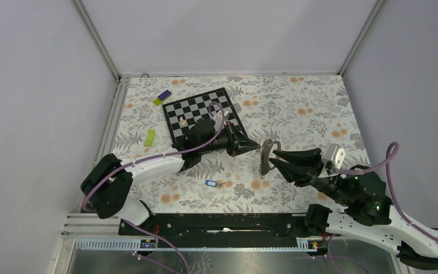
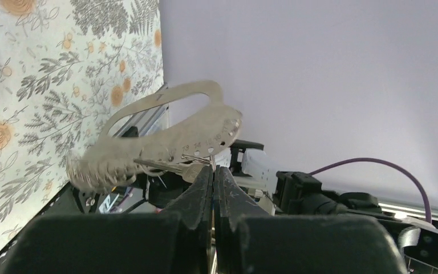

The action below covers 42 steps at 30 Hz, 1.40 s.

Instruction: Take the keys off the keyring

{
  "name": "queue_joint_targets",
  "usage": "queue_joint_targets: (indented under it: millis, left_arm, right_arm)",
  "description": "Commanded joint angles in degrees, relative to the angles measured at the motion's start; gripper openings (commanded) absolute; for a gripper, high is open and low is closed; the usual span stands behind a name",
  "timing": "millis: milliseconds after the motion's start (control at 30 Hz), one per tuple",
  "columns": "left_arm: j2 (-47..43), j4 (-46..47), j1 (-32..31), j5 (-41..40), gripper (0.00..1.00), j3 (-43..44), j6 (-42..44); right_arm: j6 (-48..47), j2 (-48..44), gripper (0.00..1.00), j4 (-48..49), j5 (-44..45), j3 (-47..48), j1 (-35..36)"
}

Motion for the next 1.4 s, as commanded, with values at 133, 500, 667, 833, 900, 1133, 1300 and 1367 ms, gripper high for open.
queue_joint_targets:
  millis: [133,500,667,833,900,1133,1300,1367]
  left_arm:
    - [-3.82,5.18,1.50,-7.41,0.00,1.52,-7.20]
    - [-4.83,24.67,2.34,-8.96,0.00,-3.51,-13.80]
    - [-1.68,41.59,2.38,-8.81,0.00,-4.72,-14.00]
    - [2.21,57.48,2.29,-10.19,0.00,-4.71,-14.25]
    - [2.75,61.86,2.29,-11.57,0.00,-4.66,-13.58]
    - [-2.45,62.24,1.47,-18.11,0.00,-6.02,-1.39]
    - [-6.55,63.38,-0.38,-23.81,0.00,-6.47,8.20]
    - [-7.52,63.67,-1.37,-24.81,0.00,-5.67,11.11]
  right_arm:
    - [1.18,2.08,0.31,-4.08,13.10,-0.66,-0.19]
    - [0.26,5.94,0.31,-2.56,15.78,-1.05,-0.19]
    - [-3.35,4.21,0.32,-0.04,11.80,-1.53,-0.19]
    - [-5.23,2.10,0.32,0.93,9.50,-0.81,-0.18]
    - [-5.77,1.42,0.33,2.78,8.34,-0.53,-0.12]
    - [-8.13,1.49,0.33,4.94,6.88,0.84,-0.16]
    - [-10.84,4.41,0.33,4.58,5.17,4.27,-0.18]
    - [-11.32,5.24,0.33,4.82,4.14,5.19,-0.18]
